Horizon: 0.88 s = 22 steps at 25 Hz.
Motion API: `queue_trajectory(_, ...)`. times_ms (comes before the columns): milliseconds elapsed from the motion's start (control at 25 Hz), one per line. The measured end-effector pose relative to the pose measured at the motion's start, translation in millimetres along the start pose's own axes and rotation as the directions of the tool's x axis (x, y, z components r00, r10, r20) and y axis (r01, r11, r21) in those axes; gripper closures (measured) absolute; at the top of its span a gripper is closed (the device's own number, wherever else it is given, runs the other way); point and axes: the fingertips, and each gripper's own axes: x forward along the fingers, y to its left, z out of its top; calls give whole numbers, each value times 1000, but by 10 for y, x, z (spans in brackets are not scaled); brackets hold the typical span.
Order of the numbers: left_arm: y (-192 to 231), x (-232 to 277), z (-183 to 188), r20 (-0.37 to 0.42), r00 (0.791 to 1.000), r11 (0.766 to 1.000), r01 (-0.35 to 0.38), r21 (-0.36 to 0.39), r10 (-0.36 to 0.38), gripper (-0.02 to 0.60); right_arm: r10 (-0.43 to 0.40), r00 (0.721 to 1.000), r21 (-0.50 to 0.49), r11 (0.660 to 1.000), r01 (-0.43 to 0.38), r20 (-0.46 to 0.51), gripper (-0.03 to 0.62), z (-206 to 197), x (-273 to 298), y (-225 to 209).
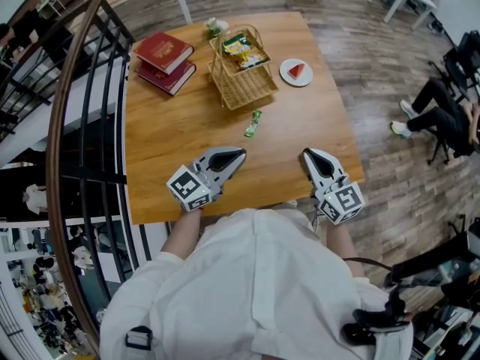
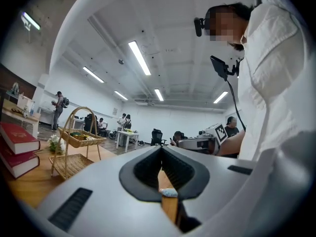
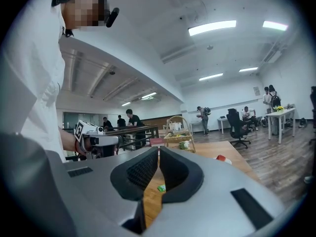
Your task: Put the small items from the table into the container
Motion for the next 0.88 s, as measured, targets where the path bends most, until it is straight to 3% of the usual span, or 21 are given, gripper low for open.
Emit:
queue_trajectory(400,-29,59,45,19,999,999,35,-19,-35,574,-17,1000,20,1000,18,-26,565,-253,-50,-131)
queue_trajectory(880,-110,140,6,-13,998,998,60,-24,-60,574,-132,985,42,990,137,-107,565,-678,-240,-452)
